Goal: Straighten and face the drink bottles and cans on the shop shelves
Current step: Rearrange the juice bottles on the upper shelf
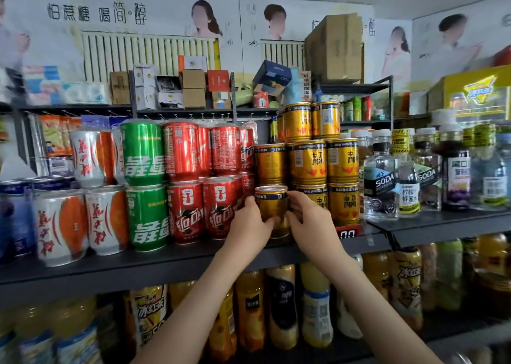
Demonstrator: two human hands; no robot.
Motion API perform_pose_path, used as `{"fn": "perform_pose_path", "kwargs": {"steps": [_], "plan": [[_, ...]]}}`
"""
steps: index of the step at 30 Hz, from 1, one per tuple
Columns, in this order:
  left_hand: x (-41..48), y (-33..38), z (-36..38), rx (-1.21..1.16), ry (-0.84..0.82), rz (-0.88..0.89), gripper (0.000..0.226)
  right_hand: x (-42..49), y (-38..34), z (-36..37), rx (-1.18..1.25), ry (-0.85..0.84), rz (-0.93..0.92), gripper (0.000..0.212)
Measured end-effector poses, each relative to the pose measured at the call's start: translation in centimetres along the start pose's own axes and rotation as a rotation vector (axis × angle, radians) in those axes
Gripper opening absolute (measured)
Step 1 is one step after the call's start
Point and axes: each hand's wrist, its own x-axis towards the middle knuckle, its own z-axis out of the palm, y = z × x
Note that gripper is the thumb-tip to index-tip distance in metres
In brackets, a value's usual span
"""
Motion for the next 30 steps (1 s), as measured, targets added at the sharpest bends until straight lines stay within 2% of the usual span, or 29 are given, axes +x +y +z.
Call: {"fn": "perform_pose_path", "kwargs": {"steps": [8,14,17,19,23,30], "plan": [[1.5,1.0,1.6,-0.203,-0.06,-0.082,0.059,-0.7,1.9,-2.2,0.021,0.128,0.015,0.025],[1.7,2.0,2.2,0.009,-0.029,-0.118,0.085,-1.0,2.3,-2.0,-0.007,0.162,0.006,0.019],[0.6,2.7,1.9,0.007,-0.016,-0.089,0.092,-1.4,2.2,-1.9,-0.025,0.164,-0.01,0.019],[-0.9,3.1,1.8,0.008,0.061,-0.018,0.1,-1.9,2.2,-2.1,-0.039,0.175,-0.024,0.019],[-3.1,5.0,2.0,0.046,0.315,0.242,0.084,-2.4,2.7,-3.4,-0.056,0.223,-0.02,0.022],[-4.5,9.2,7.1,-0.045,0.286,0.402,0.049,-3.7,6.5,-8.7,-0.069,0.265,0.036,0.019]]}}
